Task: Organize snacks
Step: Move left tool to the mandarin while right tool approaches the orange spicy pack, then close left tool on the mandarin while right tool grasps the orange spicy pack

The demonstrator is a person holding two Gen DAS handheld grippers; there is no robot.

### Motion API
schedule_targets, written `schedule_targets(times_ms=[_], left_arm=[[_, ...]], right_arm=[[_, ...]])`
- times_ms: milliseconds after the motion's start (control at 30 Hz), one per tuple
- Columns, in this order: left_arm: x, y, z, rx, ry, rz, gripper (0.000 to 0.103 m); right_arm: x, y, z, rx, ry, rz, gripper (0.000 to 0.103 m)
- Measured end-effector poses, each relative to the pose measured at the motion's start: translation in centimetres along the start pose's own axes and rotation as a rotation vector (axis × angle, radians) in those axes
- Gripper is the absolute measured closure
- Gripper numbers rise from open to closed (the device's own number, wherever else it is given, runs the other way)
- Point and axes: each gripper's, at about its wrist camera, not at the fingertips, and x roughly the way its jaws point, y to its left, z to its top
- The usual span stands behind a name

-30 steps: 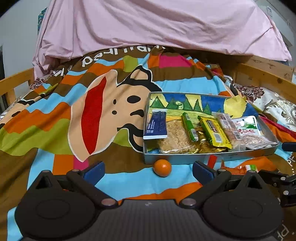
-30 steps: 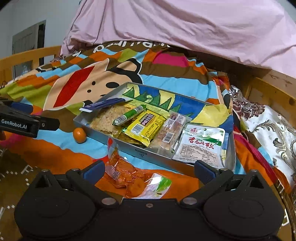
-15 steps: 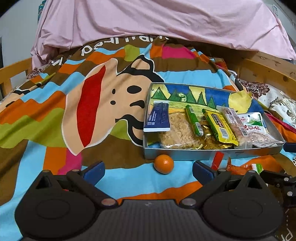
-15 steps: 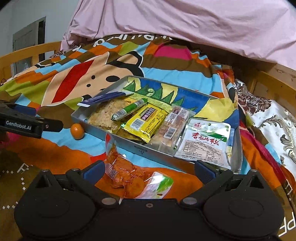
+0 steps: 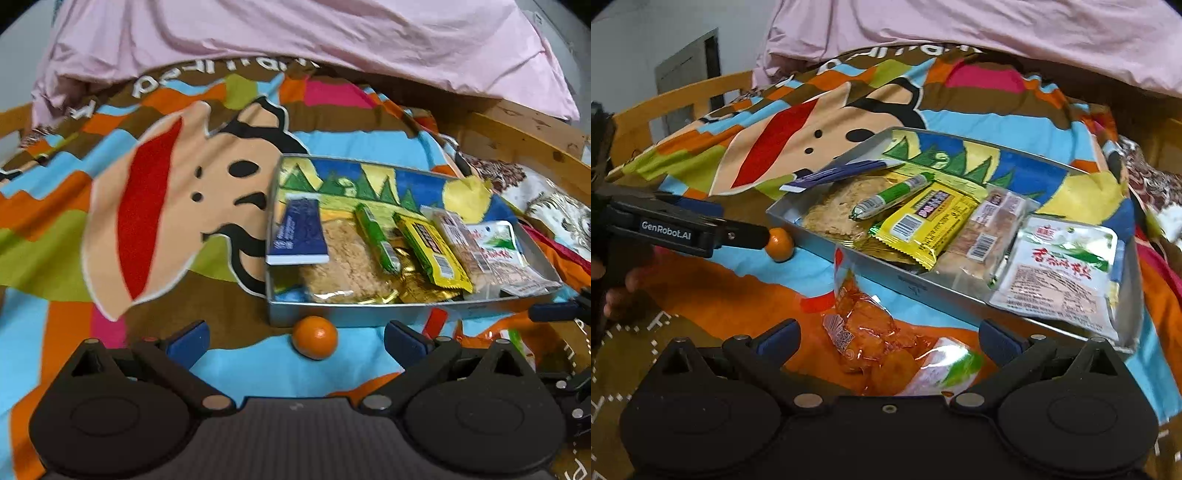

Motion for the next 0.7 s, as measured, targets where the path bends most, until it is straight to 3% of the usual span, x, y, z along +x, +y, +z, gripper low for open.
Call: schedule_targets(times_ms=[300,700], left_arm=[[1.7,-0.6,-0.4,0.044,0.032,-0.019,0.000],[2.9,-0.3,-0.5,0.019,0.055,-0.011,0.000]], right_arm=[[1.8,0.0,0.1,-0.018,0.014,0.072,0.001],[3.1,0.8,-0.7,-0.021,0.034,0.008,0.001]])
